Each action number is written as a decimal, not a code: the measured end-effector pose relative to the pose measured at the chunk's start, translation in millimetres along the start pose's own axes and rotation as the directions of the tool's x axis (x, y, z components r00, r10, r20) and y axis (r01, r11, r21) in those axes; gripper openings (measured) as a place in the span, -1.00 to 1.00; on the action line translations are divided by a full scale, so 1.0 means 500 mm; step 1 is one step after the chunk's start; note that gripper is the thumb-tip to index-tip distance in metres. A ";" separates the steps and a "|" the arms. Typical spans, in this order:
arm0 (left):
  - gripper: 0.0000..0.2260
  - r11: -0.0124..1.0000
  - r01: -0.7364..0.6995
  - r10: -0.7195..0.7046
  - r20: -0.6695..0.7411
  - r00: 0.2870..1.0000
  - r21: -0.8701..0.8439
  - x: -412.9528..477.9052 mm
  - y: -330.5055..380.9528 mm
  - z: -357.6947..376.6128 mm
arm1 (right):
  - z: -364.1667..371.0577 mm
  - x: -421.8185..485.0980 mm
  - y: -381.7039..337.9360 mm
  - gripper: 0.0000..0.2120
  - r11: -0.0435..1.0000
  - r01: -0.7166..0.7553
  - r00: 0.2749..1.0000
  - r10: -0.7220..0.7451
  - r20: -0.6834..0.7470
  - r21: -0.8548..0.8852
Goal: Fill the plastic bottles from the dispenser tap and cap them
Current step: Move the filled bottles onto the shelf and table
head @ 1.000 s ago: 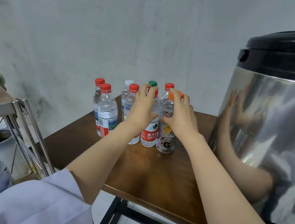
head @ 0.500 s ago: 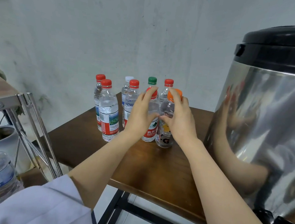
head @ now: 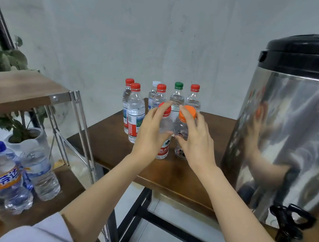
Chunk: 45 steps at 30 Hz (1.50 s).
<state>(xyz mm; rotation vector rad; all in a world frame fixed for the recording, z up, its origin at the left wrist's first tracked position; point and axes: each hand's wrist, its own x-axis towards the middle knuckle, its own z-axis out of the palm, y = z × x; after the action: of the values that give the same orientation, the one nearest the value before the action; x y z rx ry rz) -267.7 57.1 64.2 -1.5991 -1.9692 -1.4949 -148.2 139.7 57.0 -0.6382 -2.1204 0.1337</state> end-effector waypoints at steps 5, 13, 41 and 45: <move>-0.27 1.000 0.002 -0.003 0.013 1.000 0.018 -0.074 0.034 -0.087 | -0.030 -0.046 -0.063 -0.15 0.997 0.066 0.997 -0.068 0.038 0.034; -0.23 0.996 0.024 -0.022 -0.028 0.999 0.083 -0.203 0.069 -0.222 | -0.072 -0.128 -0.186 -0.17 0.981 0.168 0.979 -0.177 0.099 0.096; -0.22 0.767 0.595 -0.490 -0.382 0.784 0.238 -0.540 -0.121 -0.577 | 0.225 -0.290 -0.590 -0.17 0.764 0.061 0.757 -0.454 0.470 0.642; -0.24 0.709 0.654 -0.516 -0.438 0.736 0.264 -0.557 -0.142 -0.598 | 0.263 -0.290 -0.621 -0.19 0.714 0.020 0.716 -0.499 0.488 0.700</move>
<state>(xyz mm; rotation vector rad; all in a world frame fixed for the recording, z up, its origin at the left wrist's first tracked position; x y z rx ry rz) -339.2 -341.8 -24.2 -0.4941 -2.4874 -1.2806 -305.4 -180.6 -28.3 0.2282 -2.5622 1.0284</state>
